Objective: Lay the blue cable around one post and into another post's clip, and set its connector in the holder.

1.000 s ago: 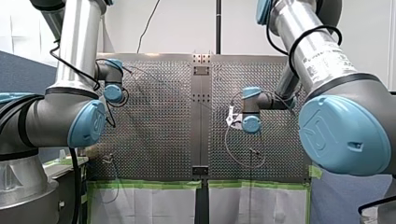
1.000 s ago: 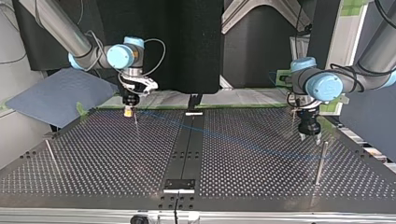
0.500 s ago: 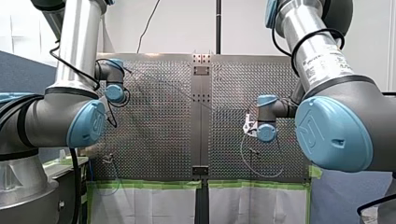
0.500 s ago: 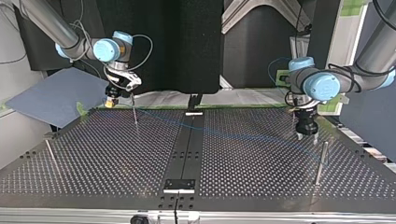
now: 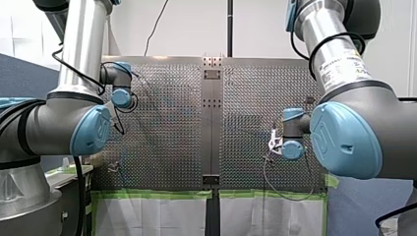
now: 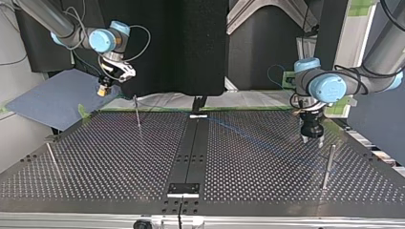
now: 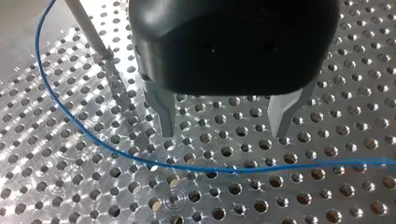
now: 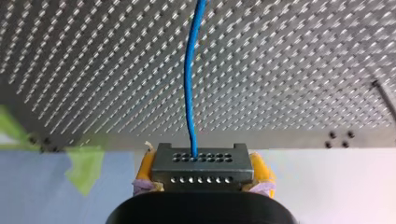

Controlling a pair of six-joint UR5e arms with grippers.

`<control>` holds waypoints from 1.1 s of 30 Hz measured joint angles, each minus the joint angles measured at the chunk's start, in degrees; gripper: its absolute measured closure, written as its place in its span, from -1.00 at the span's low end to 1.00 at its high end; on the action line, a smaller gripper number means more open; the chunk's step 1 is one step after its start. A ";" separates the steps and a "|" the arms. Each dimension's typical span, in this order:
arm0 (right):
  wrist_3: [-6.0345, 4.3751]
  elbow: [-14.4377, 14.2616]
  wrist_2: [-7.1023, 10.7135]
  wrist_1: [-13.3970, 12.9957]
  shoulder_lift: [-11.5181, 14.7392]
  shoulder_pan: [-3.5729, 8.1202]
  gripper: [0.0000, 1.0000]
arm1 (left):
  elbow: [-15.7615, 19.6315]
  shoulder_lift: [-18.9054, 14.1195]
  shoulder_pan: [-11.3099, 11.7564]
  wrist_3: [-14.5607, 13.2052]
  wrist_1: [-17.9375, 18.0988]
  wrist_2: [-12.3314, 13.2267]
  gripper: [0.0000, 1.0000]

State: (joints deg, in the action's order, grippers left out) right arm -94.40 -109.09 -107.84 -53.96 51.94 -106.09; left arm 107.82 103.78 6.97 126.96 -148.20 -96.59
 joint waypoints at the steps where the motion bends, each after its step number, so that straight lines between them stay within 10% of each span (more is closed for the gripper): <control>1: -0.03 -0.48 0.02 -0.11 -0.10 0.31 1.00 | 0.00 -0.01 -0.04 0.01 0.00 -0.01 -1.00; 18: -0.78 -8.71 2.57 -6.69 -7.60 4.46 1.00 | 0.00 0.00 -1.12 -0.05 0.00 -0.21 -1.00; 27: -1.91 -5.14 7.57 -5.87 -11.00 5.88 1.00 | 0.00 0.00 -1.44 -0.13 0.00 -0.22 -1.00; 33: -4.42 -2.10 10.73 -4.79 -11.18 7.59 1.00 | 0.00 0.00 -1.70 -0.07 0.00 -0.22 -1.00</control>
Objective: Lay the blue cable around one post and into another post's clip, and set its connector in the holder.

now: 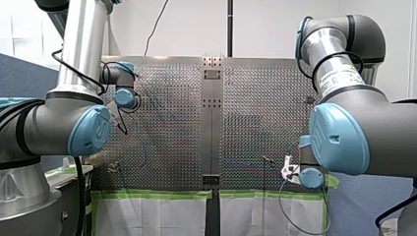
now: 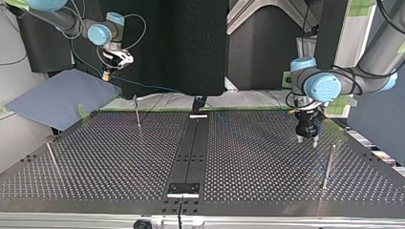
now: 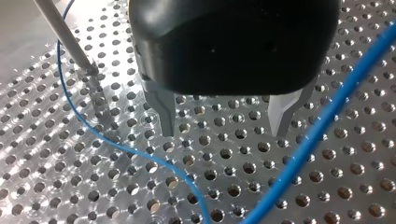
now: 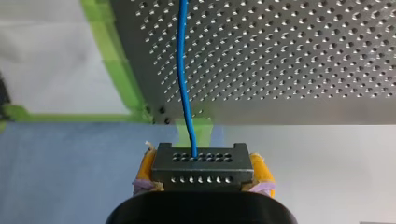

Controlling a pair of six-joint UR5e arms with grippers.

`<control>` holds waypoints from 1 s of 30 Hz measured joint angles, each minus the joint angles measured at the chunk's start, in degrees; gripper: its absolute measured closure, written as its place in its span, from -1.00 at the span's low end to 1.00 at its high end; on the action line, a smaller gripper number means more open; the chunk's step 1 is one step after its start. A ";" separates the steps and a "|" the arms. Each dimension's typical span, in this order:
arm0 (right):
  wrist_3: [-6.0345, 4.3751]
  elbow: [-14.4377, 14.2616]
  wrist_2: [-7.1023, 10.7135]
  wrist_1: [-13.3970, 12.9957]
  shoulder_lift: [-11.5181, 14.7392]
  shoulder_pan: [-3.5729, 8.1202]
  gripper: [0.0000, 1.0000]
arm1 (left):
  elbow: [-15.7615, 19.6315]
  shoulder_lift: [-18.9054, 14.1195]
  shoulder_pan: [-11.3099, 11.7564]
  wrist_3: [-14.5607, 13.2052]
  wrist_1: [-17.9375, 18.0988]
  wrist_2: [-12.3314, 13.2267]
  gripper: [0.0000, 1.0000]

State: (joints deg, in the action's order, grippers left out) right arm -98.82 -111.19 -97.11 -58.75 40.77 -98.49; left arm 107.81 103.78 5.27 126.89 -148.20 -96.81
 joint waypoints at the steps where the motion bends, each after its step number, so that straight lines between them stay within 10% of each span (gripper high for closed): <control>1: -0.44 0.49 0.48 0.06 0.00 0.23 1.00 | 0.00 0.01 -0.09 0.01 0.00 0.01 -1.00; 14: -1.90 2.72 6.67 -3.19 -0.35 3.29 1.00 | 0.00 0.00 -0.85 0.12 -0.04 0.05 -1.00; 20: -4.07 2.70 9.58 -5.52 -0.46 3.75 1.00 | -0.03 -0.01 -1.05 0.18 -0.06 0.03 -1.00; 30: -4.24 2.74 14.01 -6.22 -2.30 3.90 1.00 | -0.02 -0.04 -1.29 0.25 -0.01 0.06 -1.00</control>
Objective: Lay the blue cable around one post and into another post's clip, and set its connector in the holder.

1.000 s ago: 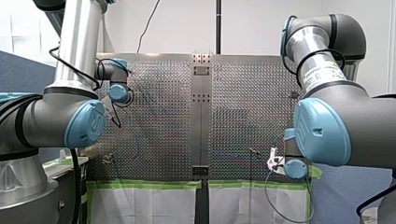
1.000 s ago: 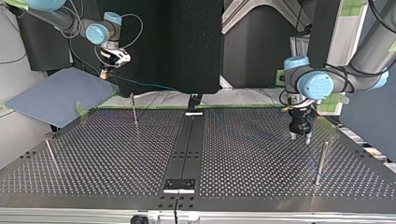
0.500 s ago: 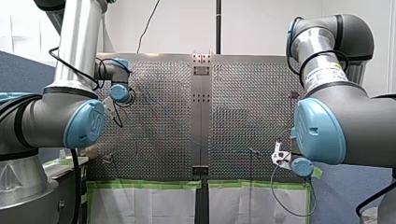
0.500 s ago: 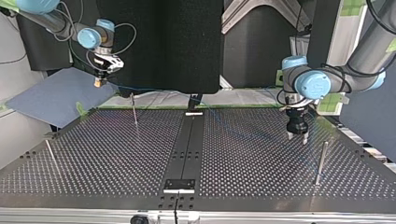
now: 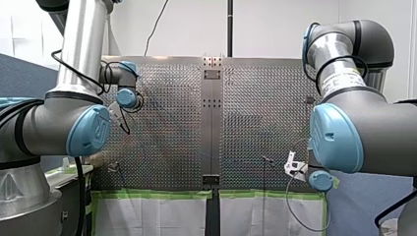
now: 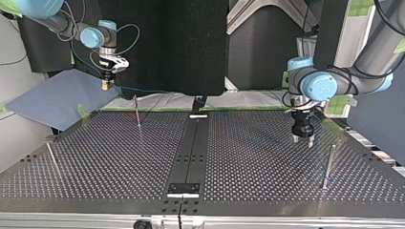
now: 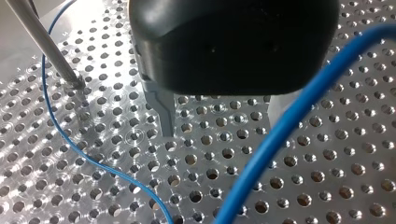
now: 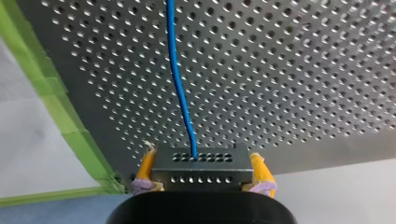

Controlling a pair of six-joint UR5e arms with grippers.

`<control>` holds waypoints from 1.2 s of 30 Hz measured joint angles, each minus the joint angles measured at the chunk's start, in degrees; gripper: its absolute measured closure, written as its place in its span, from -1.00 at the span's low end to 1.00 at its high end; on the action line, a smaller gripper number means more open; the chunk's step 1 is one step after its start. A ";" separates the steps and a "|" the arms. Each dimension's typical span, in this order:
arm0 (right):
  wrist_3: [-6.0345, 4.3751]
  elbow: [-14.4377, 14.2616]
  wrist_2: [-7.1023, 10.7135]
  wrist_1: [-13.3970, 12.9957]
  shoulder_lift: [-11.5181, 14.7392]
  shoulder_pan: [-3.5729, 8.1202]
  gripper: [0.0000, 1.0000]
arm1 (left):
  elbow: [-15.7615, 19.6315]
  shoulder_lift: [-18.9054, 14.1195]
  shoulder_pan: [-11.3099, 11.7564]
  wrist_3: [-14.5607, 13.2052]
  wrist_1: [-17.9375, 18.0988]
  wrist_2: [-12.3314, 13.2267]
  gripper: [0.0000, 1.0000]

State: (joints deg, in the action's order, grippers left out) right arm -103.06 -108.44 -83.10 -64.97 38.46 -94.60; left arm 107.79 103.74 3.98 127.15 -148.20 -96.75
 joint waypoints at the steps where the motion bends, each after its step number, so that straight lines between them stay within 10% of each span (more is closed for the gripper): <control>1: 0.15 0.00 0.39 0.11 -0.14 0.00 1.00 | 0.00 0.00 -0.01 0.05 -0.01 -0.01 -1.00; 17: 2.07 0.03 7.82 2.67 -0.46 0.05 1.00 | 0.06 -1.41 -0.45 2.46 -2.20 -1.78 -1.00; 36: 0.38 0.09 13.89 3.51 -0.44 -0.32 1.00 | 8.36 -10.37 0.90 -1.03 -6.01 -7.66 -1.00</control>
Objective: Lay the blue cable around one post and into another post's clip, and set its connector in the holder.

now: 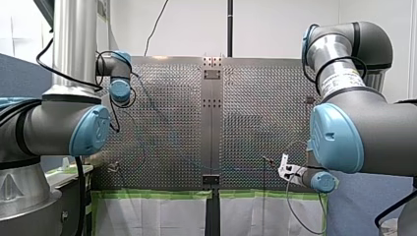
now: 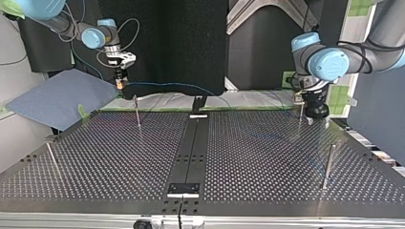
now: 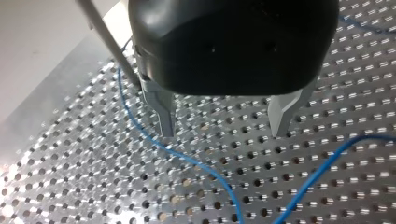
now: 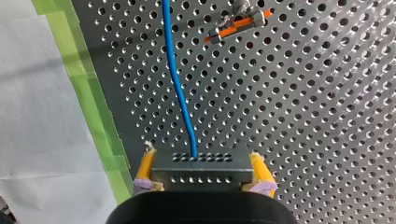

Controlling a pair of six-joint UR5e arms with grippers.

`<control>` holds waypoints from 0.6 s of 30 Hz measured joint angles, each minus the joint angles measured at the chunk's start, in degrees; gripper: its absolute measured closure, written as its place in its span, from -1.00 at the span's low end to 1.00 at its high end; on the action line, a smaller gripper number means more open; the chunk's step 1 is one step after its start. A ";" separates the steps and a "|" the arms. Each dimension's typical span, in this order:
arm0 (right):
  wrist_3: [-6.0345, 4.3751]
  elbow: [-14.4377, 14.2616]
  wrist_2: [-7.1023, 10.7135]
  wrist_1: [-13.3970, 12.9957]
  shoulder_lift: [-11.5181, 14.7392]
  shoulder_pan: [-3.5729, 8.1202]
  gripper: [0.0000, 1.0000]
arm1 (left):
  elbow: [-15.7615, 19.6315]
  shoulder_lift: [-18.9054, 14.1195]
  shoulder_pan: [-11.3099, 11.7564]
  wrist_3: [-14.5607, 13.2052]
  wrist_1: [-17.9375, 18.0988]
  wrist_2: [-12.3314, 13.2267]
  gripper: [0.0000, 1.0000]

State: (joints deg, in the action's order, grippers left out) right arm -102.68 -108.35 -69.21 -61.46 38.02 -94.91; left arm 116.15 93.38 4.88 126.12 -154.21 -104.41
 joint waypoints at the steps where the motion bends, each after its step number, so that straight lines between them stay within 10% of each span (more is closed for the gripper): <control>1: -0.01 0.01 0.01 0.10 0.00 -0.02 1.00 | 0.66 -0.67 -0.10 -0.66 -0.69 0.05 -1.00; 18: 0.04 0.19 0.03 0.88 0.00 -0.06 1.00 | 4.66 -9.01 -0.69 -8.98 -8.98 0.96 -1.00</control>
State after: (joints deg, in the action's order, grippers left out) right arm -102.63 -108.16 -69.18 -60.57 38.02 -94.98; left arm 120.81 84.37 4.18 117.14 -163.19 -103.45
